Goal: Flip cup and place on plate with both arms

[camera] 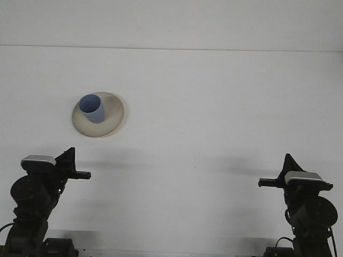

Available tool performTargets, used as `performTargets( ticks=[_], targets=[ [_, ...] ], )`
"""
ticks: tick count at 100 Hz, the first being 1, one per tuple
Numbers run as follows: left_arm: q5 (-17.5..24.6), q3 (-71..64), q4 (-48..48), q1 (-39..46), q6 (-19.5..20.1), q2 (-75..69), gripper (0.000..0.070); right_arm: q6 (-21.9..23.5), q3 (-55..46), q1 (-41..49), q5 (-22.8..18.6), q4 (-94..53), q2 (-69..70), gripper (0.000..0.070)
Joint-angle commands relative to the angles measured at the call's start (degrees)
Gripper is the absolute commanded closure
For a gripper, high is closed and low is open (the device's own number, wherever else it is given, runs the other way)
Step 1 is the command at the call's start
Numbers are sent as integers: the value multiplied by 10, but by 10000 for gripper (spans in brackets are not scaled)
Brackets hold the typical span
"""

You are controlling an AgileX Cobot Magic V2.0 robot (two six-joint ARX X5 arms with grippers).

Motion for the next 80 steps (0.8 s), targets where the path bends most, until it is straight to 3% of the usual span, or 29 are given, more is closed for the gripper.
performTargets(
  ticks=[1, 42, 49, 80],
  targets=[
    [2, 10, 6, 0, 3, 2, 688, -2, 3, 0, 0, 6, 2, 700],
    [2, 10, 7, 0, 4, 2, 689, -2, 3, 0, 0, 6, 2, 700],
    [-4, 9, 30, 0, 21, 2, 688, -2, 3, 0, 0, 6, 2, 700],
    [-10, -83, 163, -22, 21, -74, 688, -2, 3, 0, 0, 6, 2, 700]
  ],
)
